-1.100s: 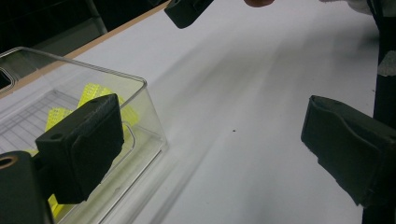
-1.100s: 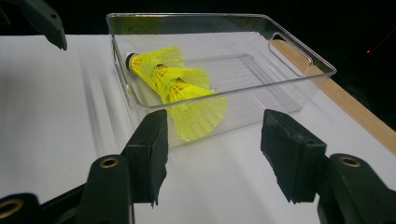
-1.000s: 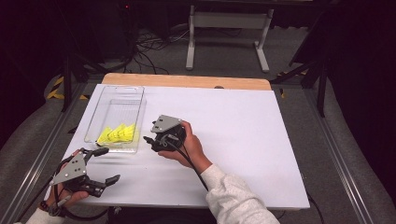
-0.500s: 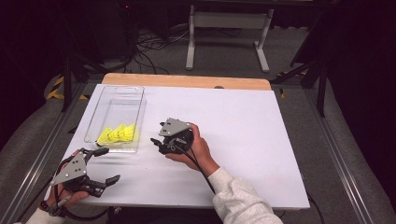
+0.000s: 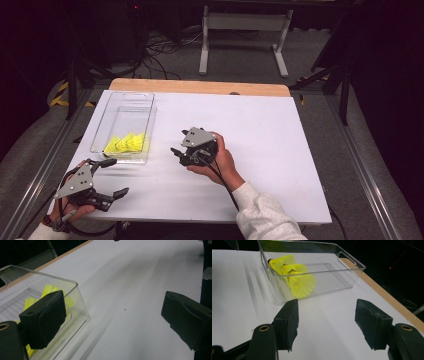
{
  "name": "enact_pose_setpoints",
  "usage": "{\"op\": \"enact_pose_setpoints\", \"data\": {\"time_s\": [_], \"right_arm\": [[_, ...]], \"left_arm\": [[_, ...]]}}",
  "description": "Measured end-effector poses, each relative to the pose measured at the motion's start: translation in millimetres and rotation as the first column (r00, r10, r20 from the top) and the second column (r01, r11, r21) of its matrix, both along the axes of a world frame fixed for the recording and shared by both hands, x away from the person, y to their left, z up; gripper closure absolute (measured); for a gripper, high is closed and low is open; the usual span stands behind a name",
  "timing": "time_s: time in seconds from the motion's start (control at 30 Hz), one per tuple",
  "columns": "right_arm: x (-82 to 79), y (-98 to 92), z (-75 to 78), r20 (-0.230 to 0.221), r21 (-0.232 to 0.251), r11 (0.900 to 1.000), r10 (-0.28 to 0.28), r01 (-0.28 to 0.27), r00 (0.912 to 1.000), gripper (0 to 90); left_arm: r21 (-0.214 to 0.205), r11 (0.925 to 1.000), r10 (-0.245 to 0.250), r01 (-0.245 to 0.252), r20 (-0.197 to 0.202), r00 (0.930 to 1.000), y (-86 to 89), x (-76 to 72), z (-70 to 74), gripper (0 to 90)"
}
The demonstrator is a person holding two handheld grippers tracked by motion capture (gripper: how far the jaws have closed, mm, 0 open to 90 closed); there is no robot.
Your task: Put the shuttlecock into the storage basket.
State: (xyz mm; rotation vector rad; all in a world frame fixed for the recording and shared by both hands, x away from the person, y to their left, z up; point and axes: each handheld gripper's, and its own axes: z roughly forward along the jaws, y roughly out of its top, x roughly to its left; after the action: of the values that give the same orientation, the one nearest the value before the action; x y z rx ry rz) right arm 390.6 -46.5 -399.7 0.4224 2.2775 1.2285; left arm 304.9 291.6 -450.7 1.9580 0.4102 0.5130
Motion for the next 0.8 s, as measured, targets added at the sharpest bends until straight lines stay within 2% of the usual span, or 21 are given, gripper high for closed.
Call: {"op": "enact_pose_setpoints", "data": {"time_s": [0.8], "right_arm": [[-10.0,-37.9,6.5,0.041,0.000,0.9976,-0.069,0.069,0.9968,32.1]], "left_arm": [[0.004,1.0000,-0.003,0.003,0.004,1.0000,-0.7,-0.1,0.5,6.7]]}}
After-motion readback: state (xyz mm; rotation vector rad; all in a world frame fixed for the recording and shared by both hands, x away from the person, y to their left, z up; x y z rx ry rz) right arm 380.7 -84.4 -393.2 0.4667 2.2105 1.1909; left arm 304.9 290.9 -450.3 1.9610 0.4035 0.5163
